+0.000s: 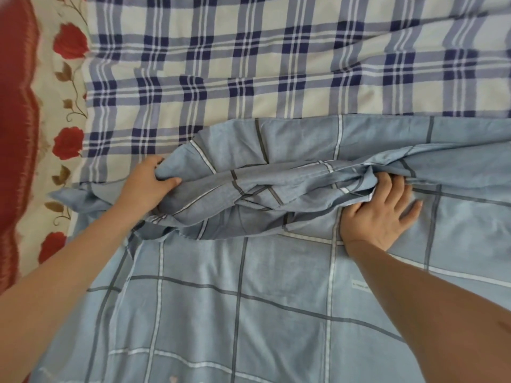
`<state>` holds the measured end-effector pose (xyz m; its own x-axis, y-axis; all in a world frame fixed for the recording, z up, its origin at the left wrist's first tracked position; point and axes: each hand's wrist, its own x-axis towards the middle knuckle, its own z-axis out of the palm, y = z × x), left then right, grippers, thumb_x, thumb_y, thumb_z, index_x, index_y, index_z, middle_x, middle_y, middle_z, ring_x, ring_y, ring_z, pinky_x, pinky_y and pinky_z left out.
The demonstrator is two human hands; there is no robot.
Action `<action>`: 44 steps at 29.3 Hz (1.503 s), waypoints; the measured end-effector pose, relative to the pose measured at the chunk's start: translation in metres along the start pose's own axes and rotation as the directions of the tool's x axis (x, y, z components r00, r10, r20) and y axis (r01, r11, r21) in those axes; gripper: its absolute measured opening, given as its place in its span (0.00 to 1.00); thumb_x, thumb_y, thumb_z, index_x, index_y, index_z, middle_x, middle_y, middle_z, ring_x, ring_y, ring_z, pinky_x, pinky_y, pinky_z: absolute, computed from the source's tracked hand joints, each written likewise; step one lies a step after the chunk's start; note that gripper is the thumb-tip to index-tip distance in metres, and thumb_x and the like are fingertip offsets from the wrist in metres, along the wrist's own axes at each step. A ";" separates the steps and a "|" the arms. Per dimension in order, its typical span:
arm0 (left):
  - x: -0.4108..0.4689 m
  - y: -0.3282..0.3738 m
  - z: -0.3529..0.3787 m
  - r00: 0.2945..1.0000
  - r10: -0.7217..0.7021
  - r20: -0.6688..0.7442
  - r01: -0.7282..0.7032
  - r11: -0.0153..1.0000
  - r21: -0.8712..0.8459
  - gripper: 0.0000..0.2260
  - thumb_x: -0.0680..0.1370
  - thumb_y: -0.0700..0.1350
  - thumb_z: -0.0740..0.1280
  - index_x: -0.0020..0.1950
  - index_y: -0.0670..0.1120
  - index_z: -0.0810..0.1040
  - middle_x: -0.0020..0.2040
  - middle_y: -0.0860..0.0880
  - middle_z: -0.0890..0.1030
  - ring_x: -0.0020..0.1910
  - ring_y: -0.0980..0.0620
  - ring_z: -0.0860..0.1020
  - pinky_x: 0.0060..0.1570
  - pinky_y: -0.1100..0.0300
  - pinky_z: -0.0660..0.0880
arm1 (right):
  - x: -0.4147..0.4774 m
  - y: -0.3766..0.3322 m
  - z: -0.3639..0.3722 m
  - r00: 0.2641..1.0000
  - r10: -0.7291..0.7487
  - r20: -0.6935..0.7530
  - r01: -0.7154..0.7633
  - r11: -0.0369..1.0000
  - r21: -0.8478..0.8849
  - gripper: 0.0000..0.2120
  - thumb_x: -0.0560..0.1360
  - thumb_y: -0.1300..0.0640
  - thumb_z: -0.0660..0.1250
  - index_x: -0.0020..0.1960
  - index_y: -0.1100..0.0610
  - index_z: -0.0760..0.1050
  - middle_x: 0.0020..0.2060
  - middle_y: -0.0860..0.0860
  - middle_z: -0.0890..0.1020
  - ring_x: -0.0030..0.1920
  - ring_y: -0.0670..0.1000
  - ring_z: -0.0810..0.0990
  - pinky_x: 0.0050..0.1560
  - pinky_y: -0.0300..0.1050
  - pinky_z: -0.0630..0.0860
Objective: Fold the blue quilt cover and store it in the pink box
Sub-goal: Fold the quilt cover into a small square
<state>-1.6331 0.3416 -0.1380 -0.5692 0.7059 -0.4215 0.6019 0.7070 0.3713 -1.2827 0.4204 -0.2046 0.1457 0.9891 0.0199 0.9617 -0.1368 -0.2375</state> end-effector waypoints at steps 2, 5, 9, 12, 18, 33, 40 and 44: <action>0.002 -0.006 -0.002 0.998 -0.002 0.058 -0.004 0.993 0.116 0.10 0.75 0.45 0.71 0.50 0.40 0.76 0.43 0.44 0.76 0.48 0.42 0.76 0.43 0.55 0.66 | 0.000 0.002 0.000 1.000 0.002 -0.001 -0.002 1.000 0.002 0.29 0.70 0.49 0.50 0.69 0.57 0.64 0.70 0.58 0.66 0.72 0.60 0.60 0.73 0.63 0.49; 0.009 -0.019 -0.012 0.987 0.156 -0.033 -0.141 0.951 0.275 0.10 0.79 0.48 0.65 0.40 0.44 0.74 0.36 0.48 0.73 0.42 0.44 0.74 0.45 0.50 0.68 | -0.003 0.003 0.001 1.000 0.006 0.003 -0.006 1.000 0.001 0.28 0.70 0.49 0.50 0.68 0.57 0.64 0.70 0.58 0.67 0.72 0.60 0.60 0.72 0.63 0.49; 0.020 -0.006 -0.015 0.959 0.224 -0.172 -0.218 0.974 0.056 0.16 0.82 0.45 0.57 0.36 0.42 0.69 0.30 0.47 0.70 0.35 0.45 0.70 0.38 0.54 0.63 | -0.005 0.001 0.001 1.000 -0.001 0.003 0.001 1.000 0.011 0.27 0.70 0.50 0.51 0.68 0.57 0.64 0.69 0.59 0.67 0.72 0.60 0.60 0.72 0.65 0.50; 0.028 -0.006 -0.012 0.949 0.237 -0.206 -0.233 0.971 0.046 0.15 0.83 0.46 0.56 0.40 0.40 0.72 0.32 0.45 0.73 0.35 0.45 0.72 0.36 0.55 0.64 | 0.000 0.000 -0.002 1.000 0.000 -0.009 0.000 1.000 0.025 0.28 0.69 0.50 0.51 0.68 0.57 0.64 0.69 0.59 0.67 0.72 0.60 0.60 0.72 0.64 0.50; 0.013 -0.050 0.014 0.915 0.181 -0.359 -0.095 0.965 0.243 0.18 0.83 0.48 0.56 0.43 0.37 0.76 0.40 0.35 0.80 0.42 0.36 0.77 0.36 0.52 0.66 | 0.000 0.001 0.002 1.000 -0.014 -0.024 0.014 1.000 0.016 0.29 0.68 0.51 0.51 0.68 0.57 0.64 0.69 0.59 0.67 0.72 0.61 0.60 0.72 0.64 0.50; -0.060 0.028 0.046 0.648 0.728 0.224 -0.715 0.480 0.509 0.34 0.59 0.35 0.78 0.63 0.47 0.73 0.66 0.38 0.70 0.51 0.38 0.79 0.46 0.46 0.80 | -0.003 0.002 0.002 0.999 -0.024 -0.026 0.025 0.999 0.023 0.28 0.70 0.49 0.51 0.68 0.57 0.64 0.69 0.58 0.67 0.72 0.61 0.61 0.72 0.64 0.49; 0.051 0.065 -0.014 0.821 0.518 -0.238 -0.411 0.827 0.383 0.12 0.72 0.30 0.63 0.50 0.42 0.80 0.52 0.44 0.80 0.48 0.41 0.78 0.44 0.51 0.73 | -0.002 0.005 0.006 0.999 -0.010 -0.042 0.011 1.000 0.029 0.32 0.73 0.49 0.51 0.76 0.56 0.56 0.73 0.58 0.64 0.73 0.60 0.60 0.72 0.62 0.49; 0.067 0.076 -0.032 0.793 0.185 -0.581 -0.013 0.958 0.286 0.18 0.74 0.31 0.61 0.61 0.44 0.76 0.64 0.41 0.73 0.63 0.40 0.70 0.63 0.46 0.64 | -0.001 0.000 0.007 0.998 -0.016 -0.055 0.019 0.998 0.058 0.34 0.73 0.49 0.50 0.78 0.55 0.51 0.76 0.56 0.59 0.74 0.58 0.59 0.73 0.61 0.48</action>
<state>-1.6436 0.4441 -0.1120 -0.6655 0.7149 0.2148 0.7446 0.6557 0.1245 -1.2843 0.4194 -0.2118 0.1431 0.9867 0.0767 0.9492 -0.1149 -0.2930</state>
